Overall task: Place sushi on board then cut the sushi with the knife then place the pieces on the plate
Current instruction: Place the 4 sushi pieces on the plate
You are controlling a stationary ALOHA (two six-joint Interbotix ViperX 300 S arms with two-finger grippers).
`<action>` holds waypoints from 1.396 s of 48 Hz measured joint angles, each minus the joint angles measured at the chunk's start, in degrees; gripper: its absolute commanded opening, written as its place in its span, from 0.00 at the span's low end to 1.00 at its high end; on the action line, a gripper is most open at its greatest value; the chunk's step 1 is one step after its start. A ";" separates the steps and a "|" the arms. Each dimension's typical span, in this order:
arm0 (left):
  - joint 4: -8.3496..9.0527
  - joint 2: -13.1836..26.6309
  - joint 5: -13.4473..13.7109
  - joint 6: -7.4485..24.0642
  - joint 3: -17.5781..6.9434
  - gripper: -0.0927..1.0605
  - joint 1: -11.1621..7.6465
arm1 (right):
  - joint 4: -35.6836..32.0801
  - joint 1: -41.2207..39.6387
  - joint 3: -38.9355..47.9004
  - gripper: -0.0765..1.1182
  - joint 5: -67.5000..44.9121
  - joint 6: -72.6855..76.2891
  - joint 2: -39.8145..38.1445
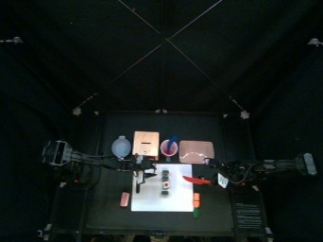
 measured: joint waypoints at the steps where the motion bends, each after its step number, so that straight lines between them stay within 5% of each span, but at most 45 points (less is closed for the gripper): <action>1: 0.00 0.00 0.00 0.00 0.00 0.74 0.00 | 0.00 0.18 0.00 0.34 -0.18 0.00 0.09; 24: -0.18 0.00 -0.09 0.00 1.05 0.74 0.44 | 1.58 0.97 0.00 0.72 -1.23 0.62 0.53; 42: -0.53 0.00 -0.26 -0.09 2.20 0.73 0.79 | -6.94 -1.76 -3.60 0.72 -5.71 0.53 3.43; 57: -2.02 -0.09 -2.20 -0.18 5.27 0.73 1.49 | -24.79 -2.29 -9.58 0.72 -24.70 0.53 20.65; 67: -2.81 -0.35 -2.81 -0.18 6.94 0.73 1.76 | -28.39 -2.20 -14.50 0.72 -33.40 0.53 31.29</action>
